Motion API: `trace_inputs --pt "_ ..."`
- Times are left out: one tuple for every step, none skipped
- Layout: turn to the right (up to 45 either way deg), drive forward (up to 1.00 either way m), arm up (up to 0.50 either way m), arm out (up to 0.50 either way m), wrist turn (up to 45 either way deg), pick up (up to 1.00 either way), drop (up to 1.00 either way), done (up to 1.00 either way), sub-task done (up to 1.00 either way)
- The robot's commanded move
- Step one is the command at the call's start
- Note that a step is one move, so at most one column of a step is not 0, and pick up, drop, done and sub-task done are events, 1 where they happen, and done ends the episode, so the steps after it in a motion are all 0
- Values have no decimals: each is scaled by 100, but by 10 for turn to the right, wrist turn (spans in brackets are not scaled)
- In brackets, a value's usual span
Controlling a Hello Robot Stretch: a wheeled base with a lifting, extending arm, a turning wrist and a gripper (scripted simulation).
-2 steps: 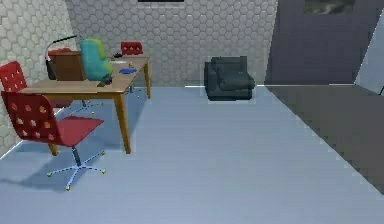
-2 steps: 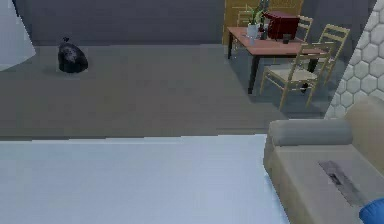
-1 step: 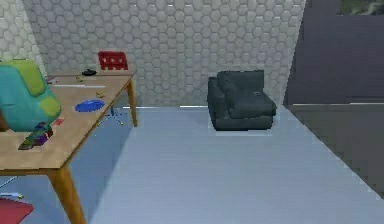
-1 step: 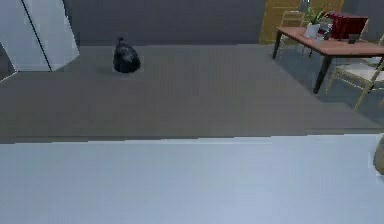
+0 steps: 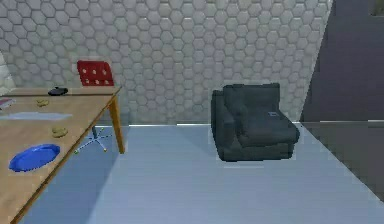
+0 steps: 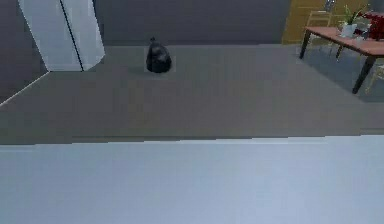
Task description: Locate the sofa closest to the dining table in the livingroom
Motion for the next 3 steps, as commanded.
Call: trace_inputs --pt "0 95 0 0 0 0 0 0 0" --pt "300 0 0 0 0 0 0 0 0" --pt "0 0 0 0 0 0 0 100 0"
